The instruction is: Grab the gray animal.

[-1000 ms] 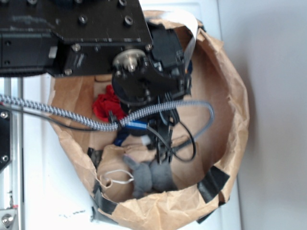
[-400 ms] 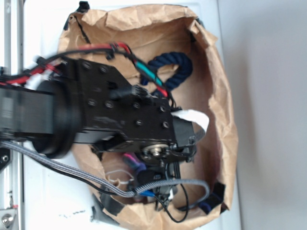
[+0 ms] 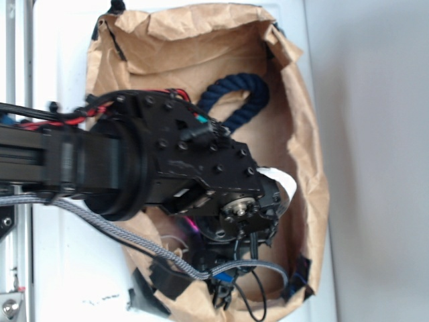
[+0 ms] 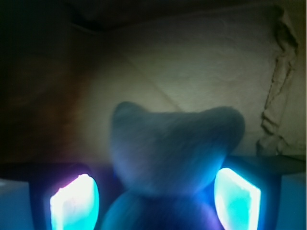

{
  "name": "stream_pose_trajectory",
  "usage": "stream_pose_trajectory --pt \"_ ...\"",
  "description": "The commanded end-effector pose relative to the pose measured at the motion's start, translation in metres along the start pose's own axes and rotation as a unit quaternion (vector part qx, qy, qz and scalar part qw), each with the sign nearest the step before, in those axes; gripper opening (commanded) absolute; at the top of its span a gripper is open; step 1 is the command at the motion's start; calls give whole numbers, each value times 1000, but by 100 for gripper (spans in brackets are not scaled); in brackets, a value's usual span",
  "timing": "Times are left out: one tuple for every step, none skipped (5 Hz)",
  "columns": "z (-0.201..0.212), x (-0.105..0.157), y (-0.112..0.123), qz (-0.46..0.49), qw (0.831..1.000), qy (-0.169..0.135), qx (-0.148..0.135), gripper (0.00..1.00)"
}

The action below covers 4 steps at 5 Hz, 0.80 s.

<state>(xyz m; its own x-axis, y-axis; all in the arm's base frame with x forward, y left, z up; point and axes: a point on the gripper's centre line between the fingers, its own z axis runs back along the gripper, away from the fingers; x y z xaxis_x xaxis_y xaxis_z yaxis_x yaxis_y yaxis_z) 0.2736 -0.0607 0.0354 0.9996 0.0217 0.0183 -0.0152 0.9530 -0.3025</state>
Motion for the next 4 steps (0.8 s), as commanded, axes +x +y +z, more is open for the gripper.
stream_pose_trajectory --pt "-14 -5 0 5 999 -9 45 0" --pt "13 -3 -1 4 999 -41 27 0" --pt "65 -8 2 25 994 -101 -18 0" --pt "117 -7 8 30 991 -118 -53 0"
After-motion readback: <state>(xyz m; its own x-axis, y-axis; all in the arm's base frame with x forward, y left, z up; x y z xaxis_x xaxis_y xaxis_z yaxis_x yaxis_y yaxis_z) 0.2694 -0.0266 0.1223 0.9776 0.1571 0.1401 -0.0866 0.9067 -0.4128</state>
